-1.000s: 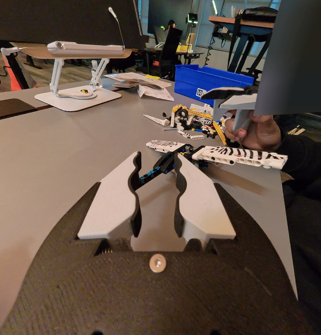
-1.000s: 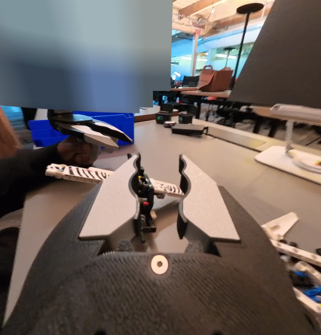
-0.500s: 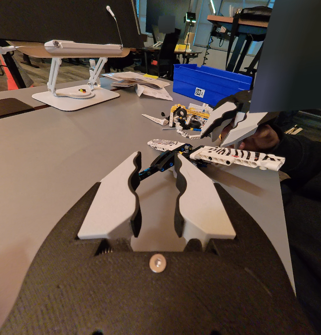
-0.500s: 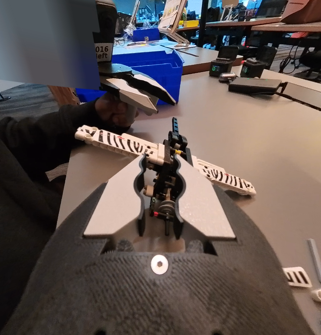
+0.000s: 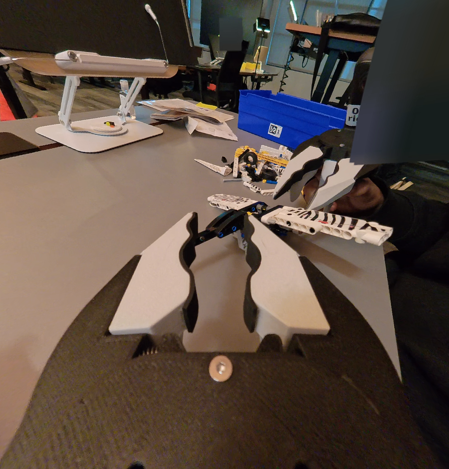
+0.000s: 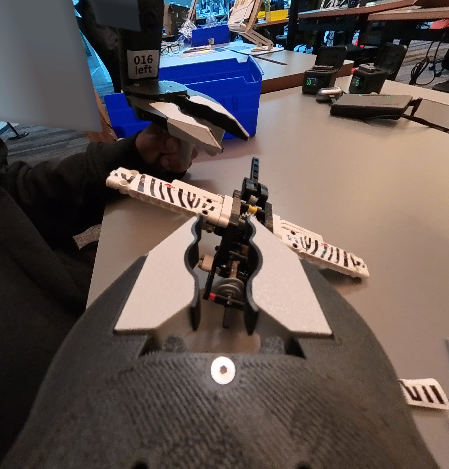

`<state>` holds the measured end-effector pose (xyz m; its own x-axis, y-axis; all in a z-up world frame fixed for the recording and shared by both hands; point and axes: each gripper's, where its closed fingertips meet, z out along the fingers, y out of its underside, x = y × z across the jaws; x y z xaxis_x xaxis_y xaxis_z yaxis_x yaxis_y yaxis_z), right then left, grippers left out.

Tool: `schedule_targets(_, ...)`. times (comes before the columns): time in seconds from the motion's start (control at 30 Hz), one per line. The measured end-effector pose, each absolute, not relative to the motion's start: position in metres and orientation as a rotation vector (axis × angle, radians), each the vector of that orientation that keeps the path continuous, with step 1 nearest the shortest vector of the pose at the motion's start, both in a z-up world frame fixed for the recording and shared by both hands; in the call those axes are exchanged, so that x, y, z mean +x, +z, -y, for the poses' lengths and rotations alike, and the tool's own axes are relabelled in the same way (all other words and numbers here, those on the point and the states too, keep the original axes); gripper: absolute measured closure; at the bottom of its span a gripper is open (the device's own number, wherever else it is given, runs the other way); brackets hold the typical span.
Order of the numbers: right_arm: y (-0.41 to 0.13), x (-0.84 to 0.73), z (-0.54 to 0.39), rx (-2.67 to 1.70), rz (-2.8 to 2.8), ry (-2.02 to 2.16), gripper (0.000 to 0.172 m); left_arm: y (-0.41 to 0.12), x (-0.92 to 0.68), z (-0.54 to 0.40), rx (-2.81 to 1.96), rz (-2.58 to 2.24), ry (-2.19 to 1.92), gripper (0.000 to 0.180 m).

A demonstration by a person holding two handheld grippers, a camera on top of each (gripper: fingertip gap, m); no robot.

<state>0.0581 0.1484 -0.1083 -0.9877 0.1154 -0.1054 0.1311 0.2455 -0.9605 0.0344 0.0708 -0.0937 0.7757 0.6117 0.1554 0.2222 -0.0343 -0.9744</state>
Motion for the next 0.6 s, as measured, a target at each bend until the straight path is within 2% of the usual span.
schedule_targets(0.6, -0.119, 0.064, -0.143, 0.192, -2.551, -1.817, 0.143, -0.094, 0.034, -0.071, -1.598, 0.695, 0.318, 0.145)
